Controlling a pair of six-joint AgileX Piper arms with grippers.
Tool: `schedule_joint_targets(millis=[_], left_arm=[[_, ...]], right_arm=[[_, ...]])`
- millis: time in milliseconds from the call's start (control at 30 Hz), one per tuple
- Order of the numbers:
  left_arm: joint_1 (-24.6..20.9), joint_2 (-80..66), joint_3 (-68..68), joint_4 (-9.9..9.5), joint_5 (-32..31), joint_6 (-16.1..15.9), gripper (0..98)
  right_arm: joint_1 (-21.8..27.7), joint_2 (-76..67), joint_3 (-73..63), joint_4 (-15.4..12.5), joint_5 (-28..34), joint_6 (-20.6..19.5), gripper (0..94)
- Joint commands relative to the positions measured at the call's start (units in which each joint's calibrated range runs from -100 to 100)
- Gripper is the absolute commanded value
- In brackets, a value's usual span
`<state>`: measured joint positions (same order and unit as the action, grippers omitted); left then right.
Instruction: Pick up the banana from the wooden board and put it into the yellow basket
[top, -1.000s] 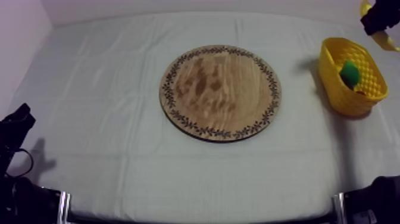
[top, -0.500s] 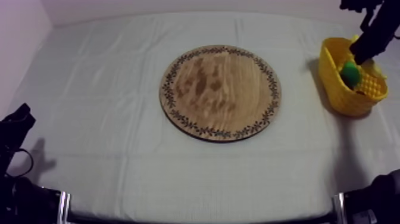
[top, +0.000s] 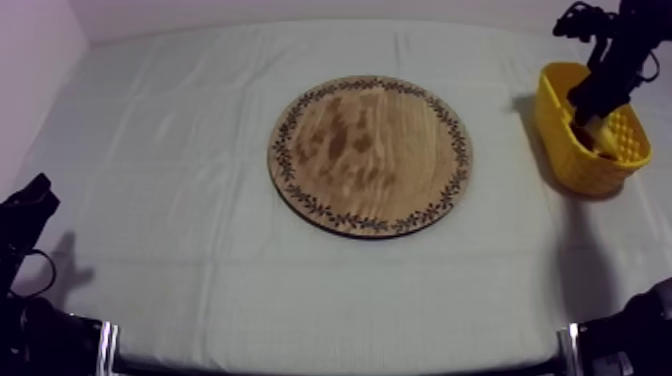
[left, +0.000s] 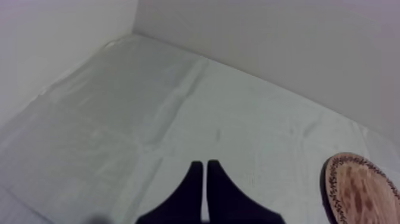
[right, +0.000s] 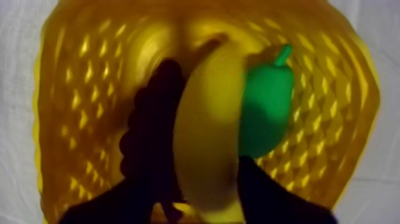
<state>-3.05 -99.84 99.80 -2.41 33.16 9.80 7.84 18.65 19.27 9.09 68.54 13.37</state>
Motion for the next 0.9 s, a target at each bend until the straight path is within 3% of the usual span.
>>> schedule_joint_targets(millis=[0,200,467,567,767,867], left_arm=[[-0.02,0.02,-0.02,-0.01,-0.01,0.00,0.1],[-0.02,0.02,-0.02,-0.01,-0.01,0.00,0.1],[-0.02,0.02,-0.02,-0.01,-0.01,0.00,0.1],[-0.02,0.02,-0.02,-0.01,-0.01,0.00,0.1],[-0.02,0.02,-0.02,-0.01,-0.01,0.00,0.1],[-0.02,0.02,-0.02,-0.01,-0.01,0.00,0.1]], right_arm=[[-0.06,0.09,-0.14,-0.03,0.24,-0.06,62.6],[0.01,-0.49,-0.67,-0.60,0.73,-0.04,79.6],[0.30,-5.84,0.45,-1.96,-0.43,0.59,87.7],[0.31,-9.62,2.28,-2.20,-1.80,0.16,87.4],[0.84,-18.72,6.42,-3.80,-5.23,-0.07,74.6],[1.11,-23.76,9.10,-4.45,-7.71,-0.87,73.4]])
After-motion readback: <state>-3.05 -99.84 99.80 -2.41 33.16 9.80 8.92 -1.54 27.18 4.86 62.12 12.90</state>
